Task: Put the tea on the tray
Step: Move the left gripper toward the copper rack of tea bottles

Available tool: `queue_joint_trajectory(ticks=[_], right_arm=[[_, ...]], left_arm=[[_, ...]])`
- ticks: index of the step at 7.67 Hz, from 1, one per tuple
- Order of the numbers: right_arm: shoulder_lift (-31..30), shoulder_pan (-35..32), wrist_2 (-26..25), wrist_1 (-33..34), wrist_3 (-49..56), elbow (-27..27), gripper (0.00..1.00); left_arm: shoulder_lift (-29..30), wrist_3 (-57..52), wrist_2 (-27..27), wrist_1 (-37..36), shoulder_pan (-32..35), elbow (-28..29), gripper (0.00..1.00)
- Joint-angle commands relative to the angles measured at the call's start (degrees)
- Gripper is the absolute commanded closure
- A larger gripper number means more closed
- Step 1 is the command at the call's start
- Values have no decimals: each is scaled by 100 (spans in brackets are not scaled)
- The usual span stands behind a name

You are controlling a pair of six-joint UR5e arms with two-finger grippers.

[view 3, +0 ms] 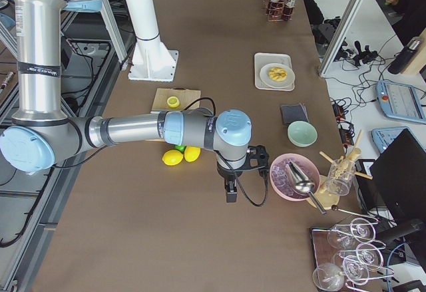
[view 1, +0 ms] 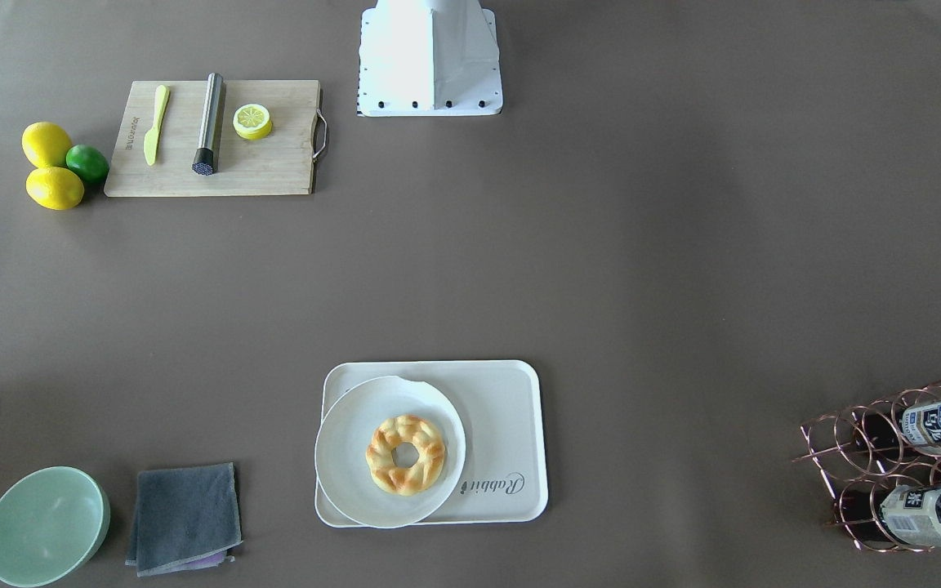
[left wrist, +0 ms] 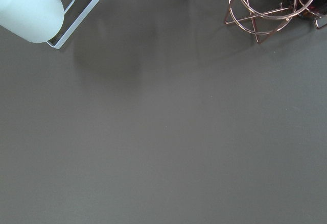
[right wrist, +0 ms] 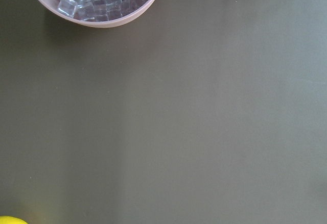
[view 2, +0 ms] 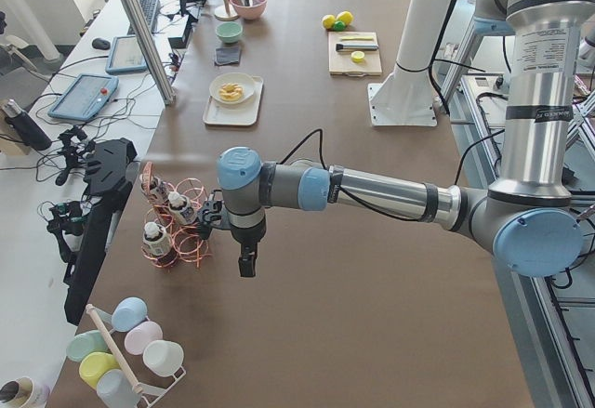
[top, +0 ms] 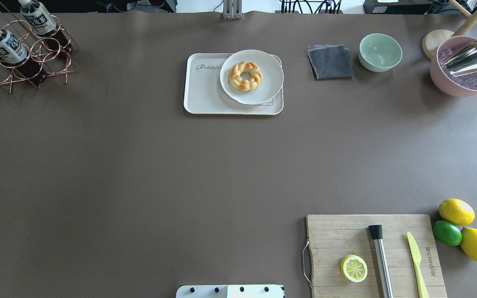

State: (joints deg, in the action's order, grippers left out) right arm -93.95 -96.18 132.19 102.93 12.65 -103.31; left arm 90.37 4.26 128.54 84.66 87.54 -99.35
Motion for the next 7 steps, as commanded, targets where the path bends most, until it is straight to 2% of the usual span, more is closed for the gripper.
queue_joint_trajectory(ticks=[1, 7], right_arm=[[-1, 3, 0, -1, 0, -5, 0], [-19, 3, 0, -10, 27, 3, 0]], left_arm=[[-2, 5, -5, -19, 0, 12, 2], [-28, 23, 12, 33, -1, -110, 2]])
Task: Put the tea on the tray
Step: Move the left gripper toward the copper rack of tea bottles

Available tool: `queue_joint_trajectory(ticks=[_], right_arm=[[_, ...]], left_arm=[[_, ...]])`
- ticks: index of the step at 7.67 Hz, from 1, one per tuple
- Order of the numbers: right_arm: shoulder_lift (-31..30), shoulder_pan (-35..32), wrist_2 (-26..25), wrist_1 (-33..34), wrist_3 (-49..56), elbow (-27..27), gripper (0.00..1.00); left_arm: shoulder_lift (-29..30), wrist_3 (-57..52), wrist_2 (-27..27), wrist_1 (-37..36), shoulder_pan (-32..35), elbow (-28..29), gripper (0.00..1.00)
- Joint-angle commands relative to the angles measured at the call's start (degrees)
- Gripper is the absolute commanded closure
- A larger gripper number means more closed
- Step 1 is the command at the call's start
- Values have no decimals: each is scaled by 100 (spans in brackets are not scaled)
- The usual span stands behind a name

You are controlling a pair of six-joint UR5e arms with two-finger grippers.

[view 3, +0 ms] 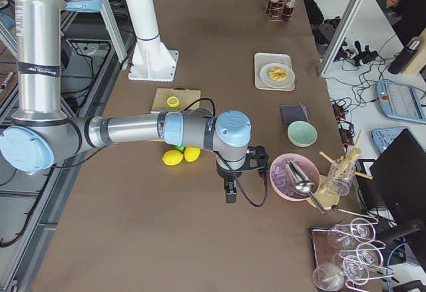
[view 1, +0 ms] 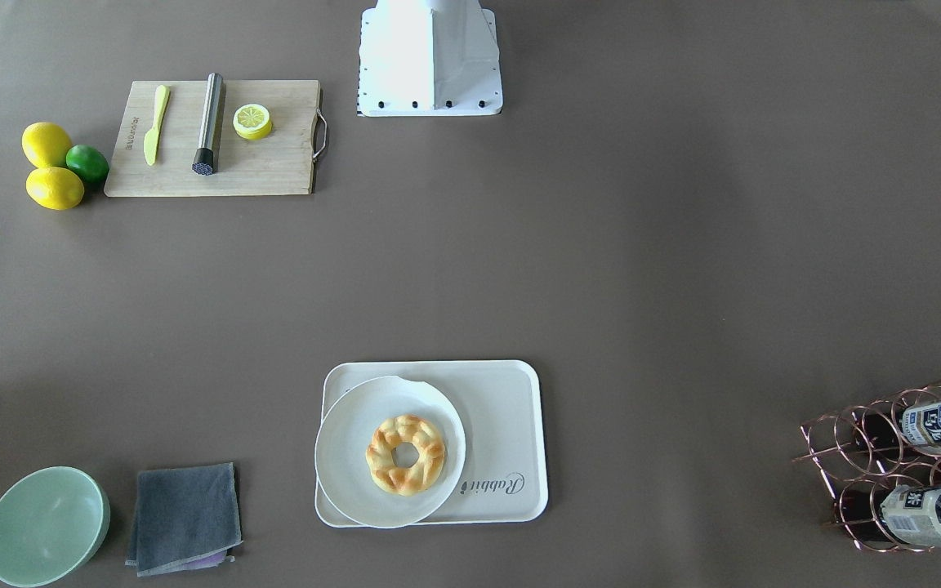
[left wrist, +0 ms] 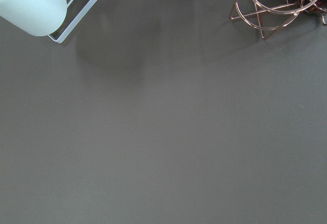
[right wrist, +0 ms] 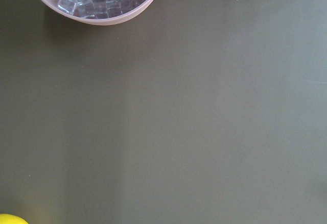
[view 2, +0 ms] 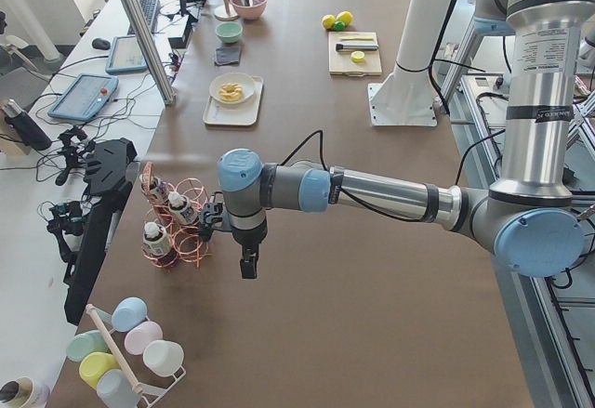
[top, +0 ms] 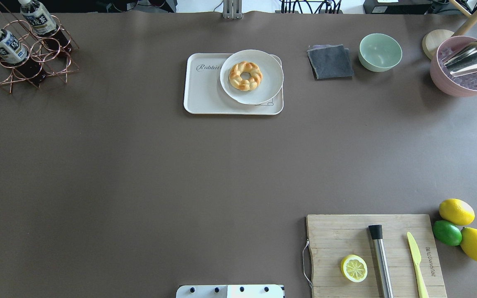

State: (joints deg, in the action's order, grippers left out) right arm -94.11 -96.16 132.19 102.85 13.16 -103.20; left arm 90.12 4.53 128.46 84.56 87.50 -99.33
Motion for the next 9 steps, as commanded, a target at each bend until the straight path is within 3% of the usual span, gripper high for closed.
queue_joint_trajectory(ticks=[1, 4, 5, 6, 8, 9], right_arm=[[-2, 1, -9, -2, -24, -16, 0], [7, -8, -35, -10, -42, -25, 0], [15, -8, -35, -10, -42, -25, 0], [33, -8, -35, -10, -51, -34, 0], [33, -8, -44, -2, -68, -51, 0], [24, -8, -35, -2, -77, -51, 0]], left_arm=[[75, -14, 21, 60, -22, -139, 2], [714, 22, -67, 323, -391, -167, 2], [900, 396, -111, 333, -400, -131, 2], [841, 1035, -111, 429, -409, -453, 2], [579, 1093, -50, 1364, -514, -614, 2], [385, 1137, -102, 2336, -810, -475, 2]])
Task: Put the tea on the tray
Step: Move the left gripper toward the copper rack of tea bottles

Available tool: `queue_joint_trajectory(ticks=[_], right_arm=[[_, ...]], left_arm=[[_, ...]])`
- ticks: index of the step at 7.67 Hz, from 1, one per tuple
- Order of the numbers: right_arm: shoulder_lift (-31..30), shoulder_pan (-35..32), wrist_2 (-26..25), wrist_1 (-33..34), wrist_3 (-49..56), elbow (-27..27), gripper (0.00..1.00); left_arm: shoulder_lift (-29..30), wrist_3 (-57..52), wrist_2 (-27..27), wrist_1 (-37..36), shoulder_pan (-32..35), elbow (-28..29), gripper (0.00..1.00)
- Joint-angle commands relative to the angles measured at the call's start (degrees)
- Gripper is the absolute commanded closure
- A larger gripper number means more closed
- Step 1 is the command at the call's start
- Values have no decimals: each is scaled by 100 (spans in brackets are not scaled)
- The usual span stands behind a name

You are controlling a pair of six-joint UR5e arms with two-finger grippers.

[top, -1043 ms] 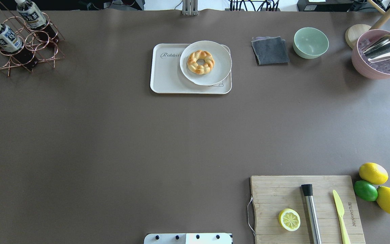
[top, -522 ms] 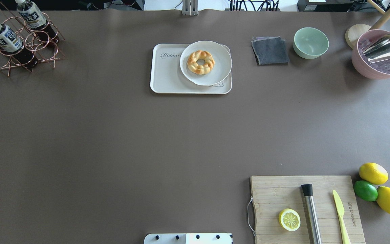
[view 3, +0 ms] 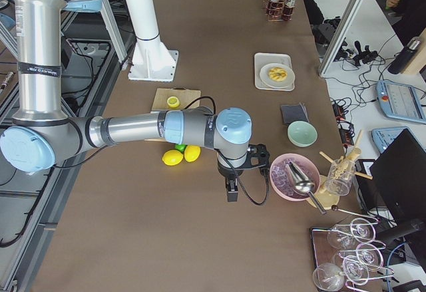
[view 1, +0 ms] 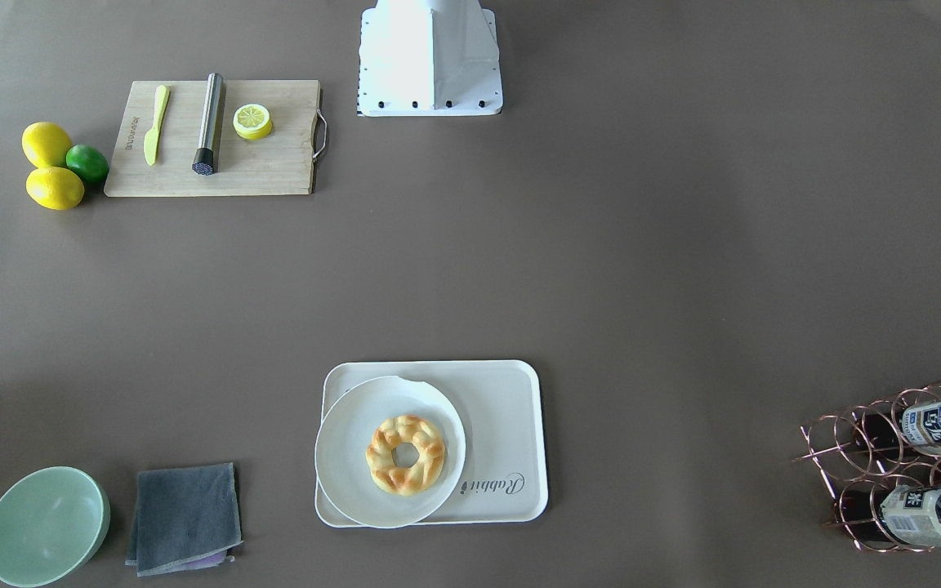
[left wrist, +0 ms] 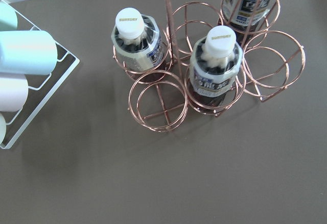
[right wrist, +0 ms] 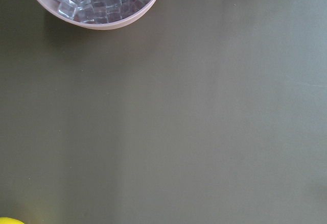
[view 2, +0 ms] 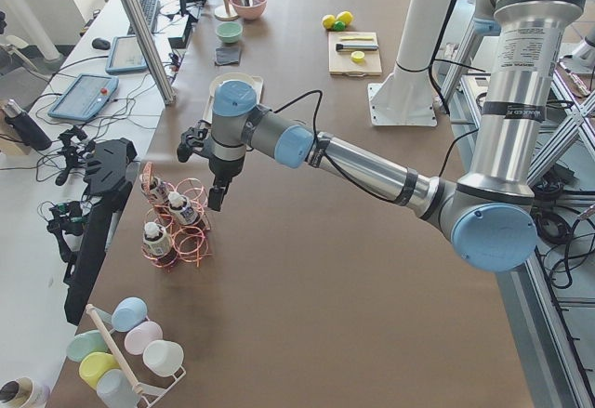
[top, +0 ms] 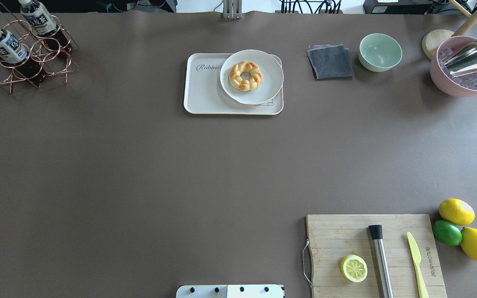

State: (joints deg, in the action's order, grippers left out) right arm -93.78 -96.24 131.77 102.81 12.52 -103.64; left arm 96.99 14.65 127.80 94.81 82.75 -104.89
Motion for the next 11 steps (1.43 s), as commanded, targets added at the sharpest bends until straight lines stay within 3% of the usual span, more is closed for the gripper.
queue_joint_trajectory(ticks=[1, 2, 3, 8, 10, 11], right_arm=[[0, 9, 6, 2, -30, -7, 0], [0, 9, 6, 2, -74, -7, 0], [0, 9, 6, 2, -74, 2, 0], [9, 9, 6, 2, -162, 11, 0], [9, 9, 6, 2, -171, 11, 0], [27, 9, 15, 2, -171, 19, 0]], left_arm=[[-321, 656, -44, 1921, -417, 300, 2], [-313, 1245, -210, 2284, -626, 372, 2], [-295, 1790, -751, 2558, -776, 408, 2], [389, 2964, -2273, 2604, -1382, 943, 2], [635, 2964, -2426, 2700, -1516, 1267, 2], [680, 2956, -2470, 3397, -1525, 1783, 2]])
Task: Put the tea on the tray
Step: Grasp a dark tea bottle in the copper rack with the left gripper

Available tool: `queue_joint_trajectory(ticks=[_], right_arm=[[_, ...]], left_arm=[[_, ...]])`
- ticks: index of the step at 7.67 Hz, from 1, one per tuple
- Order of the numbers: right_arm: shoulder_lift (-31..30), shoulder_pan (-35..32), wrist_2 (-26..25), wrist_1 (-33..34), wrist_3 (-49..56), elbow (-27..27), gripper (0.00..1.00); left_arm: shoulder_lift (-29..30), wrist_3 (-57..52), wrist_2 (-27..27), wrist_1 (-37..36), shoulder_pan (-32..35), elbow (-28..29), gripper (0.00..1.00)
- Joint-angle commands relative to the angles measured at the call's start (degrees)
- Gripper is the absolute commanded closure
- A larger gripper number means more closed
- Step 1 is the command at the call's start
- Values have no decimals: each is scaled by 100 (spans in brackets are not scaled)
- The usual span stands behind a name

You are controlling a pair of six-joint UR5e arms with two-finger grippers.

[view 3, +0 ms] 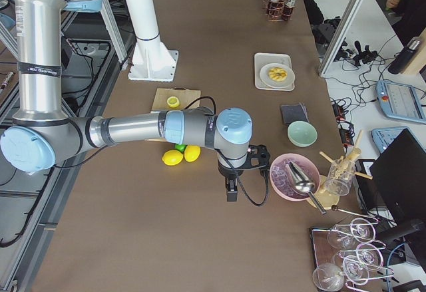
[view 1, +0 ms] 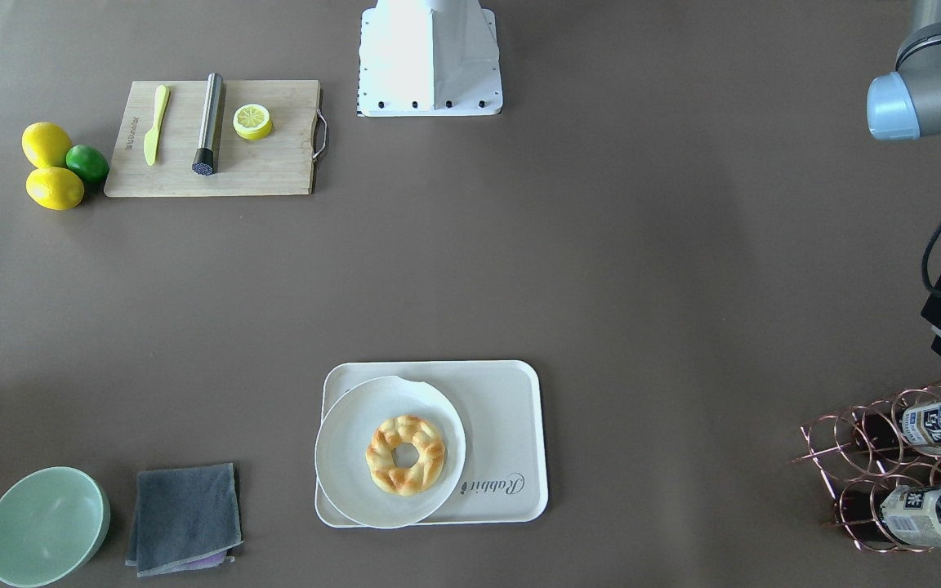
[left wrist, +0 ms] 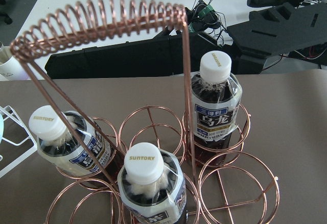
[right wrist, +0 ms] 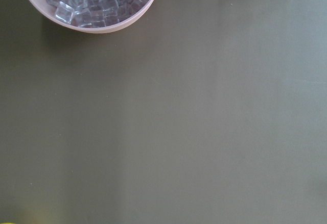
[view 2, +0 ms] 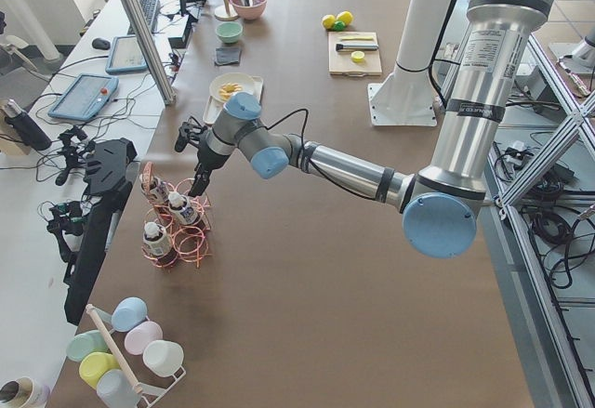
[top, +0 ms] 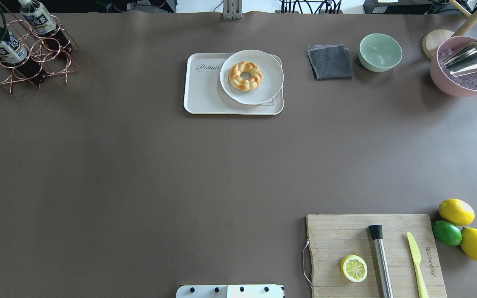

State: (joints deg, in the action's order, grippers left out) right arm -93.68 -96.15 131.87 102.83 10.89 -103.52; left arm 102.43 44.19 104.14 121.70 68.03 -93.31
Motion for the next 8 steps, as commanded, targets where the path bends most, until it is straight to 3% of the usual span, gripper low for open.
queue_joint_trajectory(ticks=[1, 8], right_arm=[[25, 0, 6, 0, -8, 7, 0], [25, 0, 14, 0, -105, -19, 0]], left_arm=[[294, -50, -95, 1150, -53, 1039, 2], [287, -622, -34, 1128, 202, 1122, 3]])
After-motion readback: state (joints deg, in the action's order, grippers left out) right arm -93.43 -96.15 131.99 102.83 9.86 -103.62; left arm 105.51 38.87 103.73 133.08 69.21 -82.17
